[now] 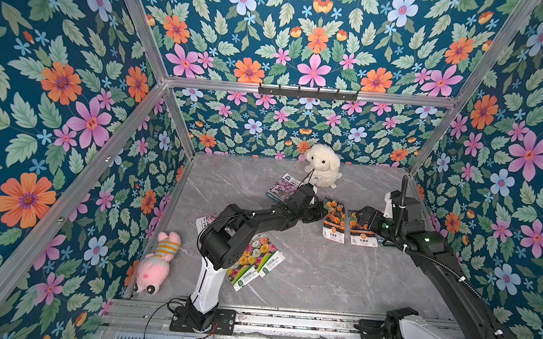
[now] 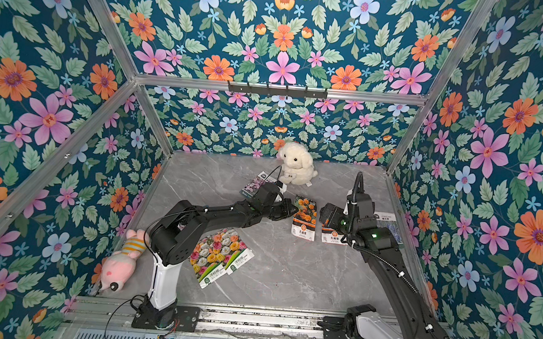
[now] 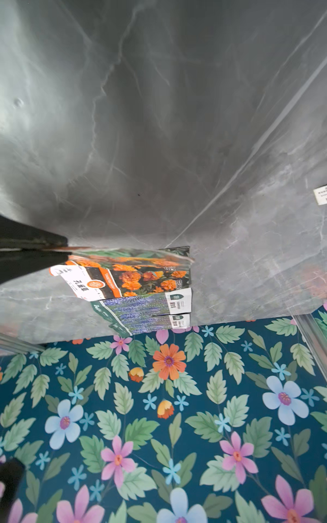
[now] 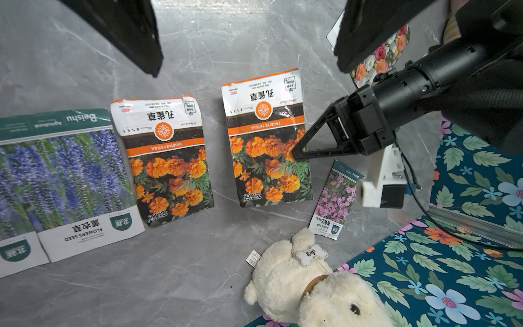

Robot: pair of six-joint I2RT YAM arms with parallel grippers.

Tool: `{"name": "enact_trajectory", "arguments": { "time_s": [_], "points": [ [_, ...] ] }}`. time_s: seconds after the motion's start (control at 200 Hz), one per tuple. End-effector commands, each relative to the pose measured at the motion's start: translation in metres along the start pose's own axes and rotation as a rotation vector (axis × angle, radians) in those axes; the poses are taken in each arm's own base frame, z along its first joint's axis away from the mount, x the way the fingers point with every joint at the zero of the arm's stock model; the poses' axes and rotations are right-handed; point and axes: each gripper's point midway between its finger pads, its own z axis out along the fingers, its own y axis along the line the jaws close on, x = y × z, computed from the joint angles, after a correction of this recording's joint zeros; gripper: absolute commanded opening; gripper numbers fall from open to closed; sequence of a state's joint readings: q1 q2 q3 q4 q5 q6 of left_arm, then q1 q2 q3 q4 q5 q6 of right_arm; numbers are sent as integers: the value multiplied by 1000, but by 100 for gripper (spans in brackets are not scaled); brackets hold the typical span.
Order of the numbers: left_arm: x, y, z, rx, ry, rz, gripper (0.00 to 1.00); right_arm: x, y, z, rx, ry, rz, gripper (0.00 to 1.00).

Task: Arrange the seed packets in a row
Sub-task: Place the seed packet at the center of the board.

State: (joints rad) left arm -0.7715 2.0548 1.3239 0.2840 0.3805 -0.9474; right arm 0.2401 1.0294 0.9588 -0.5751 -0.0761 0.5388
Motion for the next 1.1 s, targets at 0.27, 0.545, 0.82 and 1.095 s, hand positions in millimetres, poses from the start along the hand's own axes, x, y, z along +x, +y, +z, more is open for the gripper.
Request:
{"name": "enact_trajectory", "arguments": {
  "time_s": [0.27, 0.545, 0.82, 1.095],
  "points": [
    [-1, 1, 26, 56, 4, -114, 0, 4, -4, 5, 4, 9, 0, 99],
    [9, 20, 37, 8, 24, -160, 0, 10, -6, 9, 5, 24, 19, 99],
    [13, 35, 42, -39, 32, -170, 0, 15, -7, 11, 5, 38, 26, 99],
    [14, 45, 46, -76, 25, -151, 1, 18, -10, 14, 11, 50, 30, 99]
  ]
}}
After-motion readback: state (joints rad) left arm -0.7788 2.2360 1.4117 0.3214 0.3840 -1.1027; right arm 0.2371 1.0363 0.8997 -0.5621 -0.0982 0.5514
